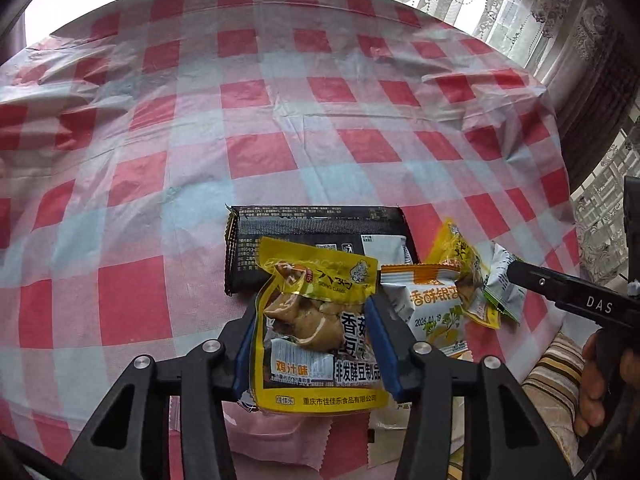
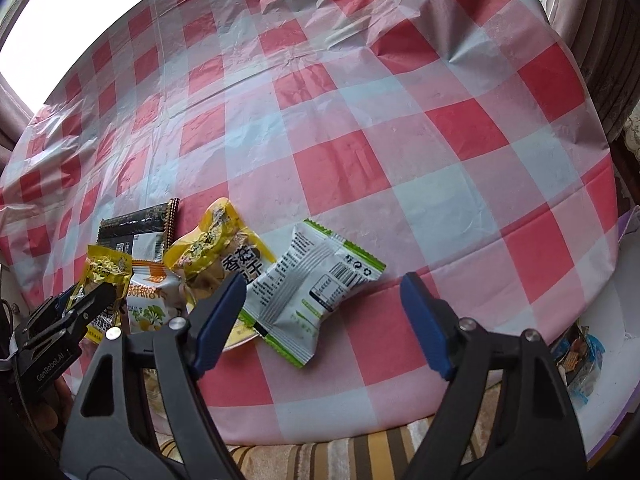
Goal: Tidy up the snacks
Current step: 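Grasp the small yellow snack bag with the left tool while the right tool grasps the white-green bag, then carry both bags over the white box and open both tools to drop them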
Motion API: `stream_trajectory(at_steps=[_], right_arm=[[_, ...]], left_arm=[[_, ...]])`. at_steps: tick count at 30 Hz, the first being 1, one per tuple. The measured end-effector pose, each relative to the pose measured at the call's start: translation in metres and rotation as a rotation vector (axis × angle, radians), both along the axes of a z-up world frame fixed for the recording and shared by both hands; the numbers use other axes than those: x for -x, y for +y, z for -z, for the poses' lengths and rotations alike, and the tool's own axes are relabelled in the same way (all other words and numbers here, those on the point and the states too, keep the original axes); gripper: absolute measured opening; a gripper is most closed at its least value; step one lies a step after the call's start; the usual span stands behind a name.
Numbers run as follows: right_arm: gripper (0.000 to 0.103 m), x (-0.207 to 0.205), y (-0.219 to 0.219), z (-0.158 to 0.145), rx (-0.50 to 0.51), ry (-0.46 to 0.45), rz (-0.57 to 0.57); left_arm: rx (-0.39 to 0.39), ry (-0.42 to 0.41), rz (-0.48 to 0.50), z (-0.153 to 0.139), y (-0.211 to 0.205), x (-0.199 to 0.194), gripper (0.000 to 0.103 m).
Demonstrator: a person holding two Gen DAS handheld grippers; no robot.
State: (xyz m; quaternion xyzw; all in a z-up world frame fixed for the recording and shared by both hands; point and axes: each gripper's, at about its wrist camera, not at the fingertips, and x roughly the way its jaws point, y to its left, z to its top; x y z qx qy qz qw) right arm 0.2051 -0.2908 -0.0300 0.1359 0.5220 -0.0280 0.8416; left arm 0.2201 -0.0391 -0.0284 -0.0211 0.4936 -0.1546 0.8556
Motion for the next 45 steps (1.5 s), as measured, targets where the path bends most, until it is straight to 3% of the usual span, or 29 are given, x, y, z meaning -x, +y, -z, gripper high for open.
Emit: stream_trajectory(at_steps=[1, 3, 5, 6, 10, 13, 24, 36, 45], right_arm=[[0.081, -0.002, 0.001, 0.000, 0.001, -0.001, 0.004], [0.080, -0.006, 0.003, 0.002, 0.003, 0.004, 0.007], [0.074, -0.010, 0.004, 0.005, 0.005, 0.014, 0.017], [0.069, -0.012, 0.004, 0.007, 0.003, 0.023, 0.023], [0.064, -0.014, 0.006, 0.010, 0.018, 0.031, 0.028], [0.055, -0.013, 0.005, 0.009, 0.020, 0.022, 0.032], [0.053, 0.002, 0.005, -0.002, 0.002, -0.033, 0.004], [0.052, 0.027, -0.002, -0.020, -0.046, -0.093, -0.032], [0.052, 0.045, -0.025, -0.030, -0.104, -0.121, -0.015]], left_arm=[[-0.003, -0.006, 0.002, -0.001, -0.001, 0.001, 0.049], [0.009, -0.023, 0.006, -0.004, 0.000, 0.003, 0.034], [0.029, -0.020, 0.004, -0.005, 0.002, 0.004, 0.030], [0.031, -0.015, 0.004, -0.004, 0.002, 0.004, 0.029], [0.050, -0.016, 0.001, -0.004, 0.004, 0.006, 0.027], [0.066, -0.019, 0.003, -0.006, 0.004, 0.009, 0.026], [0.108, -0.029, 0.004, -0.016, 0.005, 0.024, 0.017], [0.132, -0.071, -0.049, -0.032, 0.012, 0.039, 0.016], [0.128, -0.116, 0.023, -0.059, -0.025, 0.047, 0.016]])
